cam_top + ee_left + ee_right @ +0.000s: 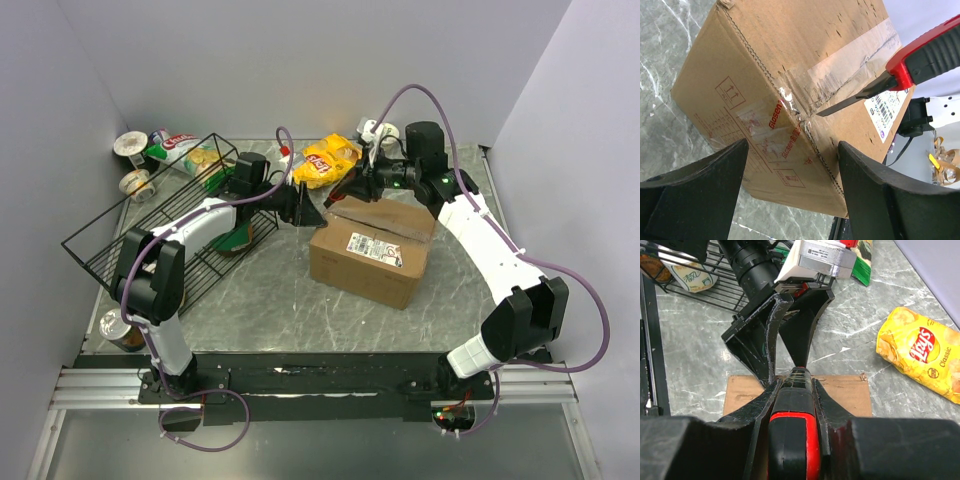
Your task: Unpack the express box
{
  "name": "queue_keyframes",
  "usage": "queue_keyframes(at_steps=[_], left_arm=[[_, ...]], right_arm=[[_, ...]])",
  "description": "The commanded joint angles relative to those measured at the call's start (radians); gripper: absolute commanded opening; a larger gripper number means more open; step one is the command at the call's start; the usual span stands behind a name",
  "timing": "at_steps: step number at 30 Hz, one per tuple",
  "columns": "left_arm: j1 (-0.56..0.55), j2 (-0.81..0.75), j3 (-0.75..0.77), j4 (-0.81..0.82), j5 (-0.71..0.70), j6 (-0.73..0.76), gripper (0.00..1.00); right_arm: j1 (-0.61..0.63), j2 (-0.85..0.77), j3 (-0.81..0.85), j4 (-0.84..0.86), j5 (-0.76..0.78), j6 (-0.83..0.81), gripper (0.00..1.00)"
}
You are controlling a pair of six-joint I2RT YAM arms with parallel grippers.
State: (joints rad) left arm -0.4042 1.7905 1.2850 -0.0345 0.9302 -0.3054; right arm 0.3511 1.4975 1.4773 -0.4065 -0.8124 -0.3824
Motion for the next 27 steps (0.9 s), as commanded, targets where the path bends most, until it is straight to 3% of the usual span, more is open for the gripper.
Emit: queue_keyframes(at_steps=[1,12,20,27], left_arm=[[-0.012,0.043,-0.009,-0.05,-0.074,0.04,0.77],[-0.012,0.05,-0.003,-0.054,-0.074,0.042,0.77],[-0.012,0.053,-0.003,-0.061,-0.105,0.045,0.76],[-0.012,0.066,0.013,-0.076,-0.148,0.048,0.76]], right_arm=[[0.006,0.004,0.031,0.006,-0.01,-0.03,0.0],[0.014,0.02,0.029,-0.035,0.016,-0.059,0.0],[0.015,0.069,0.158,-0.239,0.08,-0.128,0.0],[0.008,0.066,0.19,-0.316,0.122,-0.156,0.0]])
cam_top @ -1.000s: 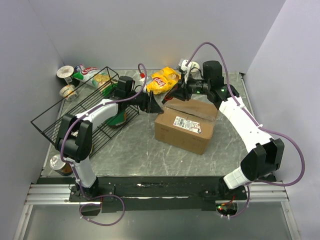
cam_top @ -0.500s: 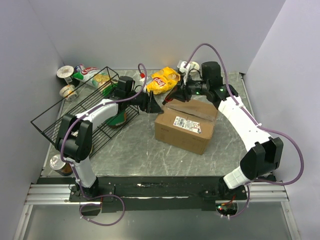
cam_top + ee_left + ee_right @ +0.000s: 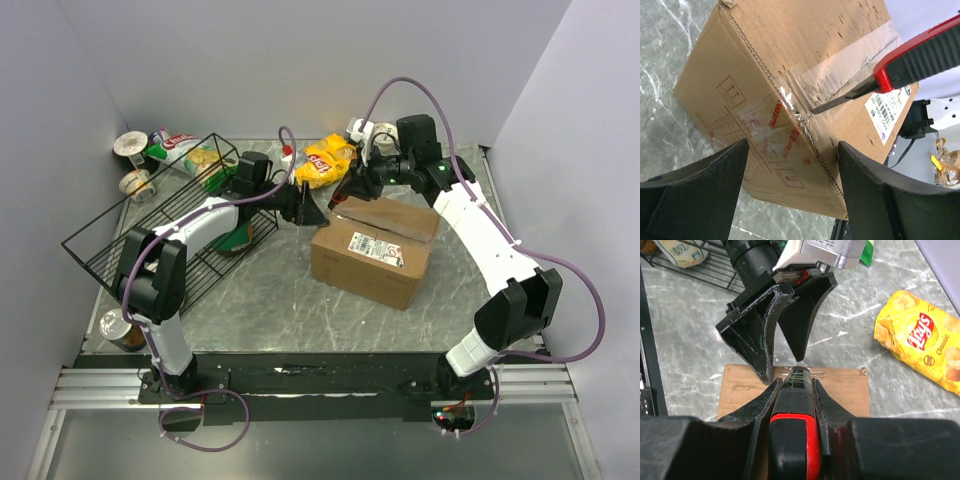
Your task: Unpack the express box
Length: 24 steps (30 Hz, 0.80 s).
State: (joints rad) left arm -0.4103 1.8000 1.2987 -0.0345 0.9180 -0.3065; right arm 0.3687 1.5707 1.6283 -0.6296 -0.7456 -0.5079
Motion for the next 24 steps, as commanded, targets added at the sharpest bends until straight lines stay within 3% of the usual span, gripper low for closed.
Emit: queue_keyframes(at_steps=[1,24], left_arm=[[-0.005,0.058,-0.001,-0.08,-0.143,0.052,0.76],[-0.01,0.059,-0.012,-0.131,-0.271,0.078,0.71]], right_arm=[[-0.01,-0.014,0.033,-0.091,0.057,-0.029,0.0],[-0.051,-0.103,-0.054,-0.091,0.095,-0.03,0.0]])
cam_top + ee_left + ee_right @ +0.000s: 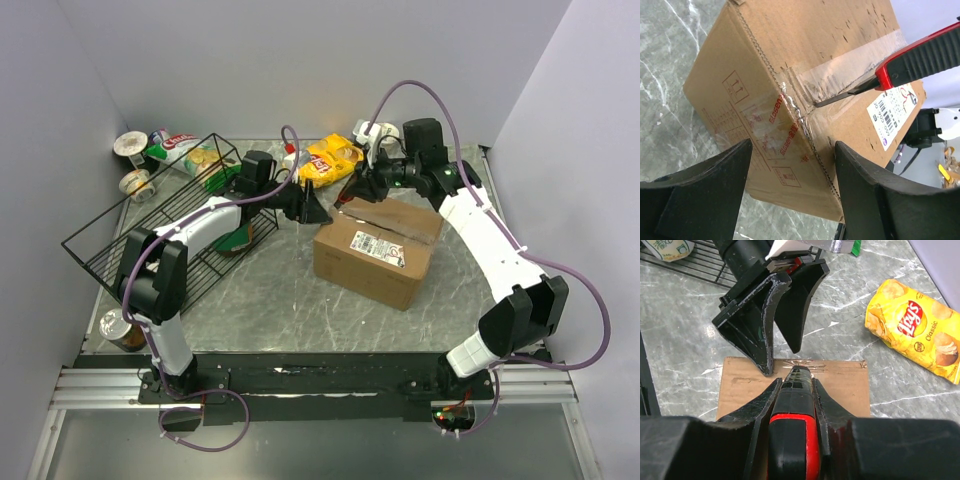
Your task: Unpack the express box
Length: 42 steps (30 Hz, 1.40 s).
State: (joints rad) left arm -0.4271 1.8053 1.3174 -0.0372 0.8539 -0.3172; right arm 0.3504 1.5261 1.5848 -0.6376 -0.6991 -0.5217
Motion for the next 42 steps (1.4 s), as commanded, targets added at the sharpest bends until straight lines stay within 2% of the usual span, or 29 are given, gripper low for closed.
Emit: queue_keyframes(at_steps=[1,18,33,38,42], left_arm=[[0.007,0.052,-0.032,-0.13,-0.21,0.09,0.7],[0.005,0.063,-0.035,-0.135,-0.24,0.087,0.68],[0.004,0.075,-0.027,-0.142,-0.26,0.093,0.68],[0.004,0.086,-0.018,-0.144,-0.26,0.092,0.67],[0.004,0.091,-0.014,-0.142,-0.259,0.09,0.67]], right_arm=[[-0.033,-0.06,-0.011,-0.083,0.05,-0.017,0.0],[-0.053,-0.11,-0.059,-0.117,0.044,-0.034,0.0],[-0.073,-0.155,-0.083,-0.128,0.07,0.034,0.0],[-0.068,-0.25,-0.222,-0.016,0.122,0.104,0.0],[-0.07,-0.259,-0.227,-0.043,0.127,0.101,0.0]])
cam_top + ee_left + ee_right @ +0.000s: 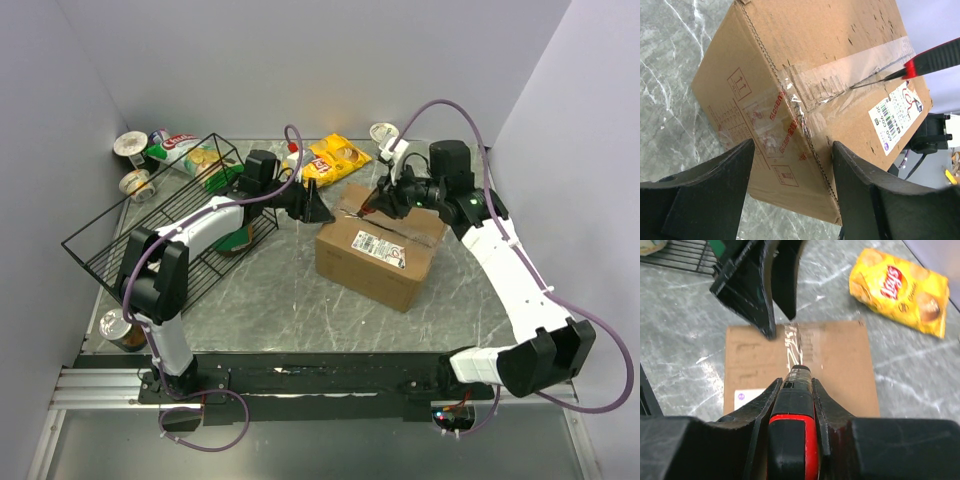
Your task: Unpack the express box
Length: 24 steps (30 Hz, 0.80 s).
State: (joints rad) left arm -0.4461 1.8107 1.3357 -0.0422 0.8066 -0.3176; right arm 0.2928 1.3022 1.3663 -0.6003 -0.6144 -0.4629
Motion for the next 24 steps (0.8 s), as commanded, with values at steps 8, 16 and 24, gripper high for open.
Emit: queue_keyframes(at_steps=[8,16,24], left_arm=[[0.023,0.091,-0.027,-0.137,-0.205,0.084,0.67],[0.023,0.09,-0.03,-0.136,-0.208,0.086,0.67],[0.021,0.095,-0.03,-0.142,-0.214,0.091,0.67]], right_arm=[[-0.032,-0.038,0.02,-0.127,0.061,-0.02,0.0],[-0.057,-0.046,0.051,-0.213,0.053,-0.086,0.0],[-0.081,-0.083,0.065,-0.271,0.045,-0.134,0.0]])
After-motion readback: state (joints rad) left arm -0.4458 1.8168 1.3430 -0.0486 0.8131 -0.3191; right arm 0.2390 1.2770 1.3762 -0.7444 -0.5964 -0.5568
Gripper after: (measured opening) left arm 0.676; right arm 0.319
